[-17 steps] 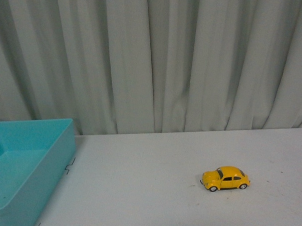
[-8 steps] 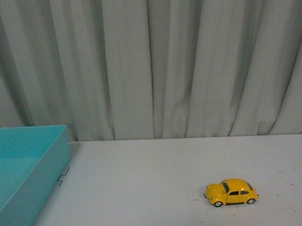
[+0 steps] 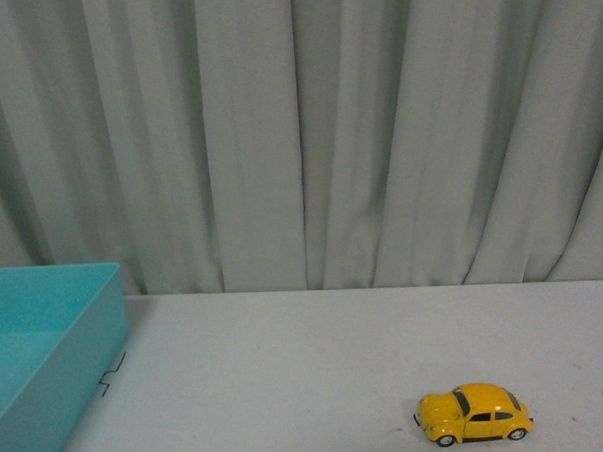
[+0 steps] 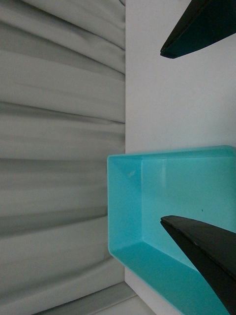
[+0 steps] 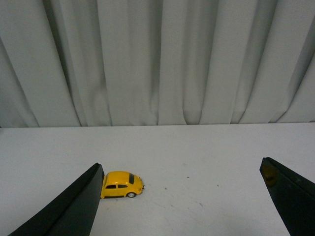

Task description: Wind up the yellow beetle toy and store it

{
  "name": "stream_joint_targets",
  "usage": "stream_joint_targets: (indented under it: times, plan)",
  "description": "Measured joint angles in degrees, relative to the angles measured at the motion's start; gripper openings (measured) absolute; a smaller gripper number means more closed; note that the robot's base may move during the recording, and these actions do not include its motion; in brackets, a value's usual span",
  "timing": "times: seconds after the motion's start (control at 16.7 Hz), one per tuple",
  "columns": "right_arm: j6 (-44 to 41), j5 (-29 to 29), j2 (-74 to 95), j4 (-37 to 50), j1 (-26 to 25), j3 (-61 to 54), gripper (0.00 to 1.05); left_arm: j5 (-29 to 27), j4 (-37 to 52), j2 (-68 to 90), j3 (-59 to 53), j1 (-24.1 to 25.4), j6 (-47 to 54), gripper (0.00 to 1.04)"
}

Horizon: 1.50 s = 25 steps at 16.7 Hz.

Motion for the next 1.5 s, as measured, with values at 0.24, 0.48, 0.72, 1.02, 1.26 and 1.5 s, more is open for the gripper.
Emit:
stream_joint_targets:
  times: [0.24, 0.48, 0.72, 1.02, 1.26, 1.5]
  plan:
    - [0.0, 0.0, 0.0, 0.0, 0.0, 0.0, 0.98, 0.0, 0.0, 0.0, 0.0, 0.0, 0.0, 0.98]
    - [0.0, 0.0, 0.0, 0.0, 0.0, 0.0, 0.98, 0.0, 0.0, 0.0, 0.0, 0.0, 0.0, 0.98]
    - [0.0, 0.0, 0.0, -0.1, 0.0, 0.0, 0.98, 0.0, 0.0, 0.0, 0.0, 0.0, 0.0, 0.98]
    - [0.0, 0.0, 0.0, 0.0, 0.0, 0.0, 0.98, 0.0, 0.0, 0.0, 0.0, 0.0, 0.0, 0.98]
    - [0.0, 0.0, 0.0, 0.0, 0.0, 0.0, 0.98, 0.0, 0.0, 0.0, 0.0, 0.0, 0.0, 0.98]
    - [2.2, 9.7, 1.7, 3.9, 3.8, 0.0, 0.98, 0.0, 0.0, 0.0, 0.0, 0.0, 0.0, 0.98]
